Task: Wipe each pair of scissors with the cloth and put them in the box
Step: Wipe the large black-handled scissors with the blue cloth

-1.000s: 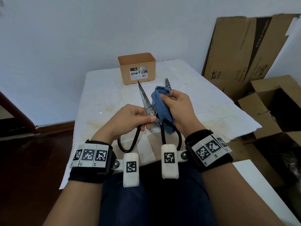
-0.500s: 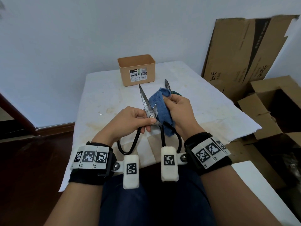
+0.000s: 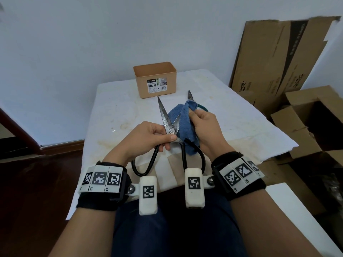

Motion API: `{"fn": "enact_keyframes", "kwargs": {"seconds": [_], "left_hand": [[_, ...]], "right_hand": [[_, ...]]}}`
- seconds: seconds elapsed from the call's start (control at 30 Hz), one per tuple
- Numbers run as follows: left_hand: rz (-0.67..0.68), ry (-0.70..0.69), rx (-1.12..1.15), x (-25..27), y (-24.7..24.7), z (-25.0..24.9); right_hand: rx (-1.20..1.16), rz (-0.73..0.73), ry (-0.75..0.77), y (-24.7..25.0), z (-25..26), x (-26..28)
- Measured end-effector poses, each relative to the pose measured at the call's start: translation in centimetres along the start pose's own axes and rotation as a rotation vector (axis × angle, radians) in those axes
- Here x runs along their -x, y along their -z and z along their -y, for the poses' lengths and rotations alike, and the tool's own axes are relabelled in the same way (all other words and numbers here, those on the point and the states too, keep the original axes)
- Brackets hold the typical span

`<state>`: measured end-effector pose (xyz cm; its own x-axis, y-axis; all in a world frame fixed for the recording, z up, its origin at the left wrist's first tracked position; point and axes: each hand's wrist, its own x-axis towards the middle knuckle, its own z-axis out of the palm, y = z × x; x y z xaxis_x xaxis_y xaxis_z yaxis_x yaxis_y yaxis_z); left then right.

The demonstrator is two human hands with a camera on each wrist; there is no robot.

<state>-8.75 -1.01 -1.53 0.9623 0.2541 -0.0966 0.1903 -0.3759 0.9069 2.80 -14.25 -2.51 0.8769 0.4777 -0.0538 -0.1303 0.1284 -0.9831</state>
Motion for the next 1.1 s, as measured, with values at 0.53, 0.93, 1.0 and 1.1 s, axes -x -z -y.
{"fn": "enact_keyframes", "kwargs": {"seconds": [0.53, 0.93, 1.0, 1.1], "left_hand": [[-0.040, 0.009, -0.056, 0.3, 0.8, -0.5], [0.016, -0.006, -0.073, 0.1, 0.3, -1.1], [0.018, -0.009, -0.063, 0.1, 0.3, -1.1], [0.025, -0.010, -0.054, 0.0, 0.3, -1.1]], "right_hand": [[-0.124, -0.052, -0.042, 0.8, 0.9, -0.5], [0.103, -0.085, 0.125, 0.1, 1.2, -0.6], [0.108, -0.095, 0.133, 0.2, 1.3, -0.5], [0.130, -0.103, 0.117, 0.2, 1.1, -0.6]]}}
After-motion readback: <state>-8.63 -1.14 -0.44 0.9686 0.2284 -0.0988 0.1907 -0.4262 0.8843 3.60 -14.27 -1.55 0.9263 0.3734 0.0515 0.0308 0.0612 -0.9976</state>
